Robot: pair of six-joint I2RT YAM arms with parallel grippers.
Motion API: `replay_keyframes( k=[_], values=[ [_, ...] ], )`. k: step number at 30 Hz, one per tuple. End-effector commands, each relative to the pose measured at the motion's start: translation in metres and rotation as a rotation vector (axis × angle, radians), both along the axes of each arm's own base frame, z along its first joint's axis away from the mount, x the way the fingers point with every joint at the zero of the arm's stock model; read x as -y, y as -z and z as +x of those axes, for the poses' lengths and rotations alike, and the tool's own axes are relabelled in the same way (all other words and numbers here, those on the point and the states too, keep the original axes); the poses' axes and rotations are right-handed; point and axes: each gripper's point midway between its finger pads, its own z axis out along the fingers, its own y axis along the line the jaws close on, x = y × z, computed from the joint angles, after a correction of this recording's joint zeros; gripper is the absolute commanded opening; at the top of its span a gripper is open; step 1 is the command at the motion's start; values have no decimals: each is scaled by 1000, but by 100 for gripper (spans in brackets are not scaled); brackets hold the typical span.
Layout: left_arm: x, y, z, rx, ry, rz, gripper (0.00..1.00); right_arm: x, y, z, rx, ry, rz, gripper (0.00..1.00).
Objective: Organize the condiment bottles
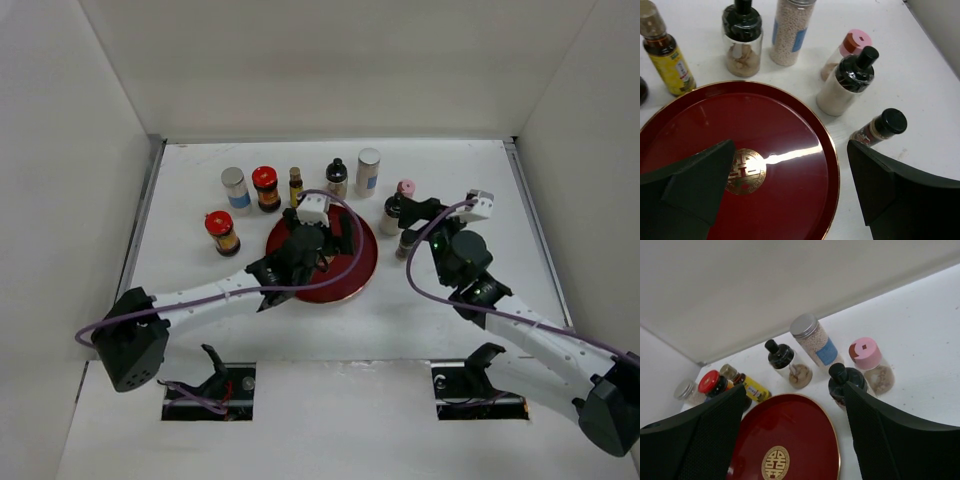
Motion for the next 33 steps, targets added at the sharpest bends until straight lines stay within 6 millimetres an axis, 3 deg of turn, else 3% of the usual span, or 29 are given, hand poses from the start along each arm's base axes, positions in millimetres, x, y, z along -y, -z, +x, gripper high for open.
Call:
replay_keyframes(
  k=[1, 3, 7, 10, 15, 17, 22, 24, 26, 28, 30, 33],
  values=[
    [-29, -32, 6, 63, -82, -81, 100, -19, -27, -5, 60, -76, 5, 80],
    [-42, -40, 7, 81, -100, -89, 100, -27, -27, -8, 62, -117, -27, 69],
    [-89, -52, 13, 117, -240, -109, 100, -39, -31, -15, 40, -187, -54, 33],
    [-129, -65, 10, 139, -357, -97, 100, -53, -21, -22, 18, -230, -52, 22],
    [-202, -85, -4, 162, -594, -42, 100, -67, -7, -22, -1, -257, -66, 28],
    [-222, -86, -10, 157, -653, -37, 100, -70, -5, -23, 0, -266, -67, 32],
    [-262, -67, -8, 125, -774, 2, 97, -71, 0, -24, -3, -265, -67, 37],
    [-262, -58, -4, 108, -769, -17, 56, -71, 1, -23, -5, -265, -71, 39],
    [-264, -45, 4, 67, -776, -13, 44, -71, 2, -23, -6, -262, -74, 40],
    [-264, -33, 11, 21, -773, 11, 54, -71, 3, -23, -9, -260, -75, 40],
    [-269, -19, 16, -15, -797, 31, 75, -71, 4, -23, -9, -260, -81, 42],
    [-280, 1, 22, -65, -839, 55, 86, -73, 6, -23, -12, -264, -86, 44]
  ],
)
